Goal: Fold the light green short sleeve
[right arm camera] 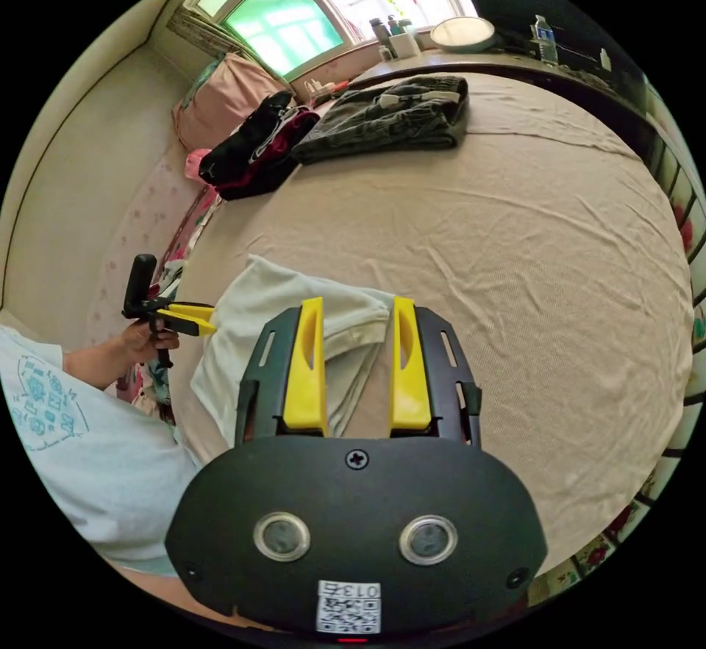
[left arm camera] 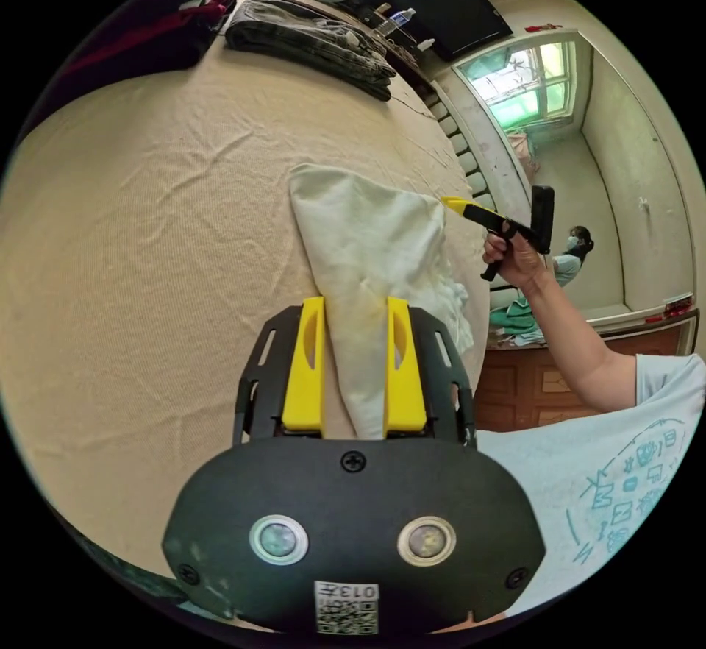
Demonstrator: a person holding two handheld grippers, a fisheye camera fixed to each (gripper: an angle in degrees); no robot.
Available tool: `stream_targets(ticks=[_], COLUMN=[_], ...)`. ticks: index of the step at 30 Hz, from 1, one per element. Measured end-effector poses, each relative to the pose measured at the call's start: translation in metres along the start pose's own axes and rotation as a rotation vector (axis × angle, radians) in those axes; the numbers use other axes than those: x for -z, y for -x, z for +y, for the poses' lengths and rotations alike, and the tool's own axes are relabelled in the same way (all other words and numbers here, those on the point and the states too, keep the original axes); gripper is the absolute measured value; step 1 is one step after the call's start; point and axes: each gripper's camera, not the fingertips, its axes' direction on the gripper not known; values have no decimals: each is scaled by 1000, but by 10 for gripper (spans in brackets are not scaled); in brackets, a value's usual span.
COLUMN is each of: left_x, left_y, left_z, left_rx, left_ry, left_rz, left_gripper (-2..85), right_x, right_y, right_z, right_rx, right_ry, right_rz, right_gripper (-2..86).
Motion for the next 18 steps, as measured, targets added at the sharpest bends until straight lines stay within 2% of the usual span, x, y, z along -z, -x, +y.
stream_targets(ticks=[10,18], left_x=[2,3], left_y=[-6,-34], left_z=[-21,-27], left_rx=[-9,-73], left_ry=[11,-18], left_rz=[-69,-250], left_gripper=[114,101], right_x=[-21,-32], right_y=[18,86], right_z=[24,43], right_rx=[69,312], right_ry=[17,54], right_rz=[78,369], right_gripper=[122,63])
